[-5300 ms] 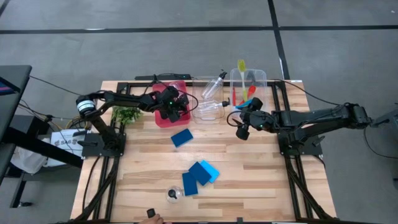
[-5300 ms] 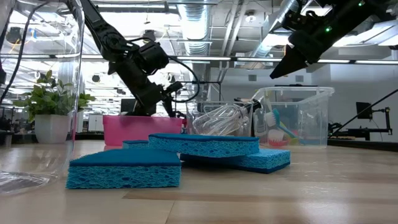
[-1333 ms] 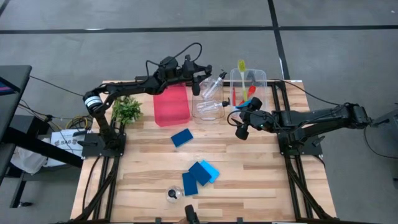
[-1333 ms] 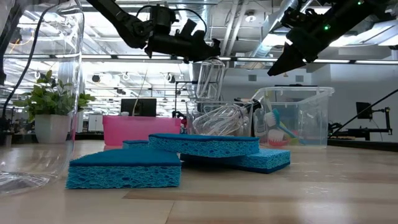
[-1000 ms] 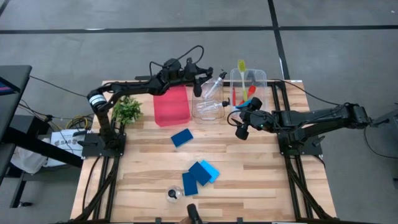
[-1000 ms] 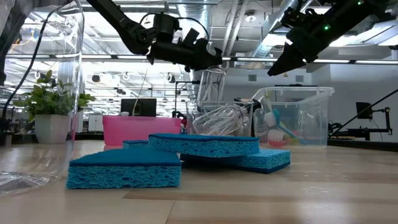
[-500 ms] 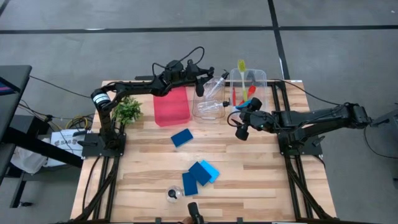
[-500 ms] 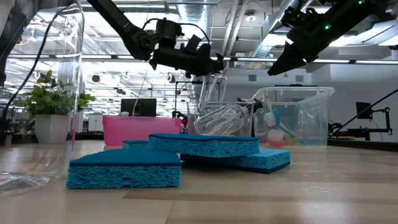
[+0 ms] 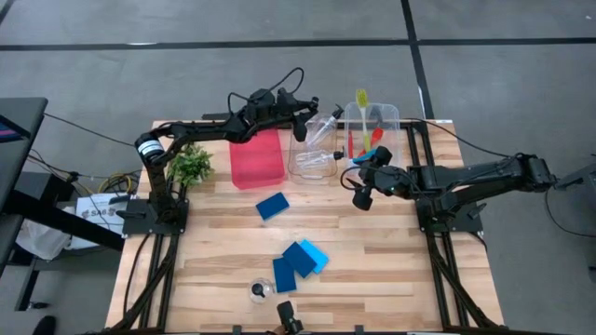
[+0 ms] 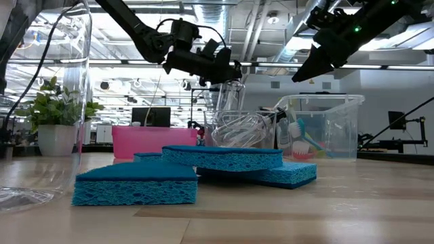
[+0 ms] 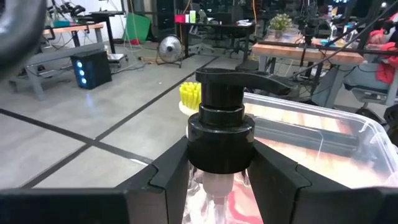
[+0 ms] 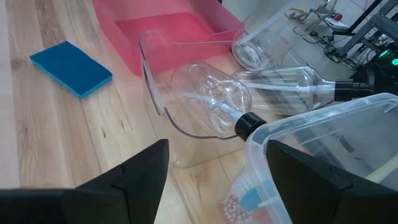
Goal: Pick & Place Kitchen Sink Supplies
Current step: Put the soap dispenser into the left transparent bin
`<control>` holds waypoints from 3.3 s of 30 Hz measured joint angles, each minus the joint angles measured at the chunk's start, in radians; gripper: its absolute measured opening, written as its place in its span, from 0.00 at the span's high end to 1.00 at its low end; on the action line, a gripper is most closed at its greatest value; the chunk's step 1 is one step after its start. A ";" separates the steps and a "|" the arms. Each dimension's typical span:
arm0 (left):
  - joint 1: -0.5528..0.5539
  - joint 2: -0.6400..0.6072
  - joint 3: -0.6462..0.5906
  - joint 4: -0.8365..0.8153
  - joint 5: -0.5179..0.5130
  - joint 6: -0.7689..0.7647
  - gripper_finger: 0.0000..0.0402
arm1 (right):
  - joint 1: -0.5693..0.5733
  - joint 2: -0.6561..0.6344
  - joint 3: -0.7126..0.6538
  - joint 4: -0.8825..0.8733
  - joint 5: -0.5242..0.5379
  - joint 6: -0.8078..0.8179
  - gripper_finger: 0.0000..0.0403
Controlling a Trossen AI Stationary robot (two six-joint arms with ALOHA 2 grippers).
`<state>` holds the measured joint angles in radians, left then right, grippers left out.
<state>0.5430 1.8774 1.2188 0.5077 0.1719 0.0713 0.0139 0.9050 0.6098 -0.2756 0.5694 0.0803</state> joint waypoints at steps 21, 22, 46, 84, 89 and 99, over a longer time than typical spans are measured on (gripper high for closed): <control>-0.047 -0.001 -0.003 -0.115 -0.056 0.132 0.63 | 0.000 0.000 0.000 0.001 0.000 0.000 0.34; -0.055 0.004 -0.009 -0.115 -0.061 0.140 0.63 | 0.000 0.000 0.000 0.001 0.000 0.000 0.34; -0.071 0.008 -0.018 -0.163 -0.143 0.075 0.55 | 0.000 0.000 0.000 0.002 0.000 0.000 0.34; -0.238 -0.681 -0.214 -0.732 0.247 0.009 0.42 | 0.007 0.000 0.000 0.016 0.000 0.000 0.34; -0.342 -0.861 -0.391 -0.698 0.246 -0.093 0.44 | 0.021 0.000 0.000 0.061 -0.001 -0.004 0.34; -0.597 -1.060 -0.703 -0.364 0.222 -0.285 0.45 | 0.078 0.032 0.000 0.225 -0.153 0.000 0.34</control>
<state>-0.0544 0.8175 0.5157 0.1436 0.3941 -0.2139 0.0922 0.9371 0.6102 -0.0505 0.4163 0.0799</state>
